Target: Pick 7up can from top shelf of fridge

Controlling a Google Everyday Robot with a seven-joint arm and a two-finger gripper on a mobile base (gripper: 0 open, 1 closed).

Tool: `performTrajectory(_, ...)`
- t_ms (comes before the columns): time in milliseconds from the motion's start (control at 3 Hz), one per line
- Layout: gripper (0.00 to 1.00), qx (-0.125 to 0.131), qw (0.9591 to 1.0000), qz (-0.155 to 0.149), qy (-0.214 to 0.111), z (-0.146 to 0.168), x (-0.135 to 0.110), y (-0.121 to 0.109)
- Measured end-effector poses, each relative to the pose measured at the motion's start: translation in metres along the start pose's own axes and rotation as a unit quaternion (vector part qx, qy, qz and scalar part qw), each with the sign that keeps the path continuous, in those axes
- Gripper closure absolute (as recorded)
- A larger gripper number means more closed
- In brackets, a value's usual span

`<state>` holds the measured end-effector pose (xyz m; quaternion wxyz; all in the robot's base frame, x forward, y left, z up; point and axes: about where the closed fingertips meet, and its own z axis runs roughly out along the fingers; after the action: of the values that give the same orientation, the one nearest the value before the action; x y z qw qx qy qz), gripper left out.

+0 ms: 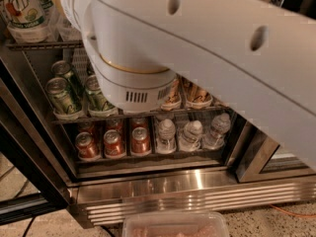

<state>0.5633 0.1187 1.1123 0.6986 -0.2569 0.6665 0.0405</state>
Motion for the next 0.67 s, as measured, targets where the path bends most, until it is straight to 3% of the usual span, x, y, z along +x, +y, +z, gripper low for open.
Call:
performTrajectory(333,1.0,-0.047,0.9988,-0.004,0.01,-0.0147,0.0164,0.007)
performTrajectory(667,1.0,-0.062,0.9979,-0.012,0.015,-0.0191,0.0172,0.0084)
